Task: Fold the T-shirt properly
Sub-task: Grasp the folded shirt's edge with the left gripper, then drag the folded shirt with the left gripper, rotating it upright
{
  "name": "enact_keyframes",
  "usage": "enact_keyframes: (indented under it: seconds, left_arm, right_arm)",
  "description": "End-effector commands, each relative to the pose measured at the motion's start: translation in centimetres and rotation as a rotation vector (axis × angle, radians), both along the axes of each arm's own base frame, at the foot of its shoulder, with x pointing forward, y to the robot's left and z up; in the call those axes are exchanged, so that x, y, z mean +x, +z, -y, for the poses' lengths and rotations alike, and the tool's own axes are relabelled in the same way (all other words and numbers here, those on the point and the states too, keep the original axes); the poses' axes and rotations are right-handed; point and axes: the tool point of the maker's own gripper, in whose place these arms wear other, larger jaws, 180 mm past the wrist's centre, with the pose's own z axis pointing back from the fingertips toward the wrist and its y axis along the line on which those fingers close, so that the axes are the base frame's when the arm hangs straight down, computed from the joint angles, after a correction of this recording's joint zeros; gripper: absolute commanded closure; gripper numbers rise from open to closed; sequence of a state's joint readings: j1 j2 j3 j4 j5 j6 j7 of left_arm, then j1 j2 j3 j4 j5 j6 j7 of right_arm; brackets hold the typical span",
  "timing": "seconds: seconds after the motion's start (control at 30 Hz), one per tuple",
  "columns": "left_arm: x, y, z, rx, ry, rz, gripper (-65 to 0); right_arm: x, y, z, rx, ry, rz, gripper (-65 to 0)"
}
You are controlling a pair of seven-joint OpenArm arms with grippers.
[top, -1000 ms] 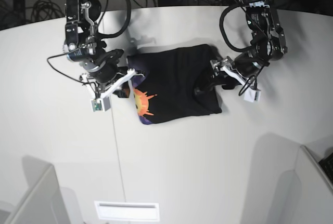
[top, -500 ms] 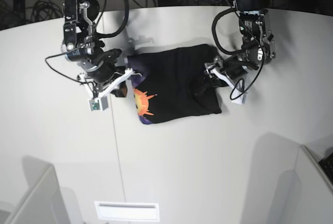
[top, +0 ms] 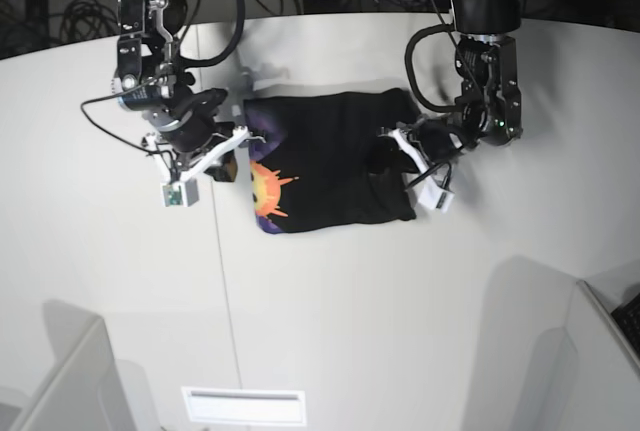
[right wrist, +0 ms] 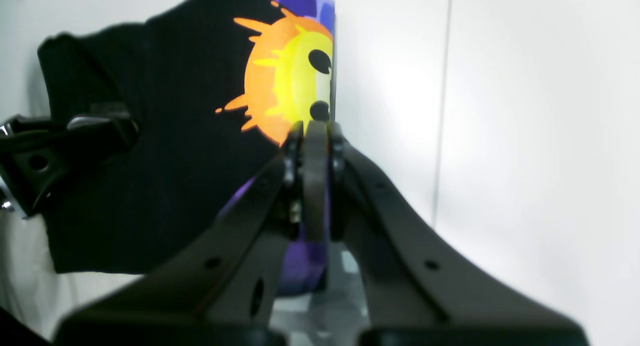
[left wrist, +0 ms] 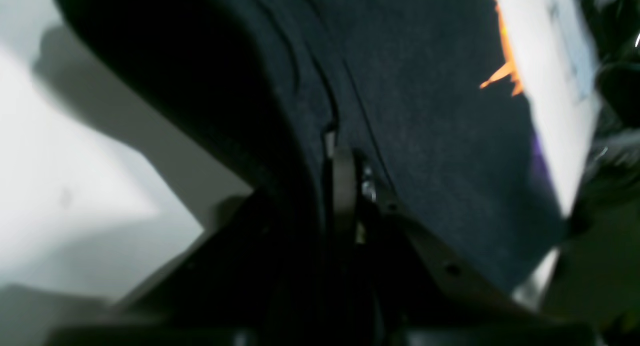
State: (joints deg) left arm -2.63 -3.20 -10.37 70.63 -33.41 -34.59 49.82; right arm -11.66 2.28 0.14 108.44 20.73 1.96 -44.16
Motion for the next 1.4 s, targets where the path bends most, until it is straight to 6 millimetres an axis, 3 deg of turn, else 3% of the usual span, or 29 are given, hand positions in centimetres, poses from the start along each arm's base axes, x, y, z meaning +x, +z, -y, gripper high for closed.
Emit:
enact_keyframes:
  seconds: [0.0, 0.17, 0.47, 0.67, 0.83, 0.97, 1.1, 1.37]
  left_arm:
    - [-3.3, -3.6, -0.8, 0.187, -0.101, -0.154, 0.0]
    - [-2.7, -3.3, 0.1, 0.364, -0.292, -0.091, 0.0]
    - [0.2, -1.4, 1.3, 0.595, -0.575, 0.053, 0.0]
    - [2.0, -0.3, 3.0, 0.705, -0.739, 0.171, 0.0]
    - [2.2, -0.3, 4.7, 0.783, -0.882, 0.303, 0.0]
    - [2.1, -0.5, 5.8, 0.855, -0.999, 0.403, 0.0]
    - [0.7, -0.5, 6.9, 0.798, -1.178, 0.490, 0.0]
    - [1.0, -0.2, 7.9, 0.821, -1.209, 0.556, 0.0]
  right_arm:
    - [0.8, 1.3, 0.7, -0.002, -0.021, 0.053, 0.0]
    - [-0.2, 0.4, 4.1, -0.027, -0.110, 0.021, 0.0]
    - [-4.0, -1.7, 10.9, -0.085, -0.289, -0.064, 0.0]
    - [-6.3, -2.6, 13.4, -0.114, -0.356, -0.108, 0.0]
    - [-7.5, -2.9, 15.4, -0.126, -0.420, -0.128, 0.0]
    - [-8.6, -3.3, 16.0, -0.112, -0.474, -0.145, 0.0]
    - [-10.0, -4.1, 15.8, -0.088, -0.513, -0.175, 0.0]
    - [-11.6, -5.0, 14.9, -0.068, -0.528, -0.215, 0.0]
